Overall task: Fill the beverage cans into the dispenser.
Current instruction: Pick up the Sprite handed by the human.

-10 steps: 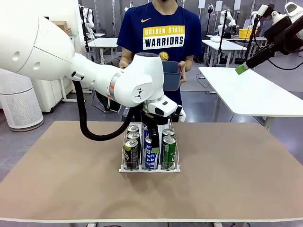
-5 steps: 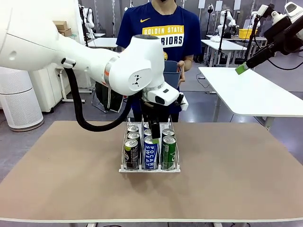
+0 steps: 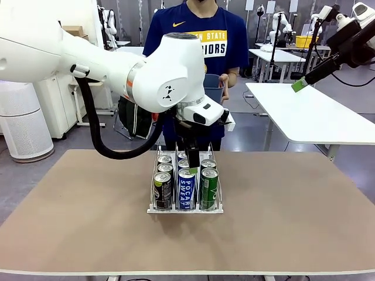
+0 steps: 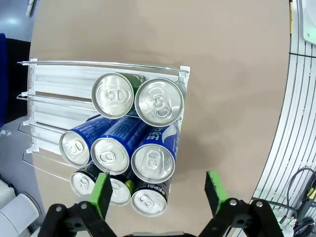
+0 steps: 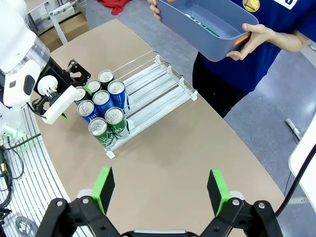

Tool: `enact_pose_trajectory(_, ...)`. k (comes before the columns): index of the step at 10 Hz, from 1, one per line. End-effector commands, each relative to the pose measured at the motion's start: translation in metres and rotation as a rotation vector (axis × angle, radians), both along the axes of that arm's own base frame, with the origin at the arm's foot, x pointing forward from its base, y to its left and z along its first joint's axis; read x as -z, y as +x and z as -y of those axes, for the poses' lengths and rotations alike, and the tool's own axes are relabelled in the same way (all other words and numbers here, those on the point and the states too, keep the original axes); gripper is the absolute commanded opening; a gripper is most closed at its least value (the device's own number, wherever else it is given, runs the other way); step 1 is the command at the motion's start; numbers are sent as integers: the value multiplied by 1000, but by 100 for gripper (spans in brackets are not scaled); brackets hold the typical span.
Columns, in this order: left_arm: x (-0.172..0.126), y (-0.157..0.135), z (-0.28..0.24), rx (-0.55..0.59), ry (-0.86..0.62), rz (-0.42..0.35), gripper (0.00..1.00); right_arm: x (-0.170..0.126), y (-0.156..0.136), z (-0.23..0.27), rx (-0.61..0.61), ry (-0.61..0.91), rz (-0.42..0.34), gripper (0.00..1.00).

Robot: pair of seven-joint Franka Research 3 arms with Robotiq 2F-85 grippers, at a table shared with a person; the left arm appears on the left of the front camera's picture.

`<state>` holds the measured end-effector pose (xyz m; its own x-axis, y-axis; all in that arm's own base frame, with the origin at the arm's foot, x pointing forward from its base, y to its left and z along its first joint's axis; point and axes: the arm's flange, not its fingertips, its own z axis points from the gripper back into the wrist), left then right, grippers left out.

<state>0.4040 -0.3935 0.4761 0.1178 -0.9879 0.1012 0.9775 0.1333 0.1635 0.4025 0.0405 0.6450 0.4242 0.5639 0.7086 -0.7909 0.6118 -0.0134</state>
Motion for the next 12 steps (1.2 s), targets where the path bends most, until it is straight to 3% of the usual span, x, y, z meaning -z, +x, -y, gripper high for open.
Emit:
enact_pose_trajectory(1, 3, 2, 0, -1, -7, -1, 100, 2, 0, 0, 0, 0, -1, 100)
enact_pose_trajectory(6, 3, 3, 2, 0, -1, -6, 100, 2, 0, 0, 0, 0, -1, 100)
enact_pose_trajectory(8, -25, 1, -15, -38, -34, -27, 100, 2, 0, 0, 0, 0, -1, 100)
enact_pose_trajectory(10, -55, -9, -39, 43, -57, -73, 100, 2, 0, 0, 0, 0, -1, 100)
enact_pose_trajectory(12, -71, -5, -71, 24, -62, -49, 100, 2, 0, 0, 0, 0, -1, 100)
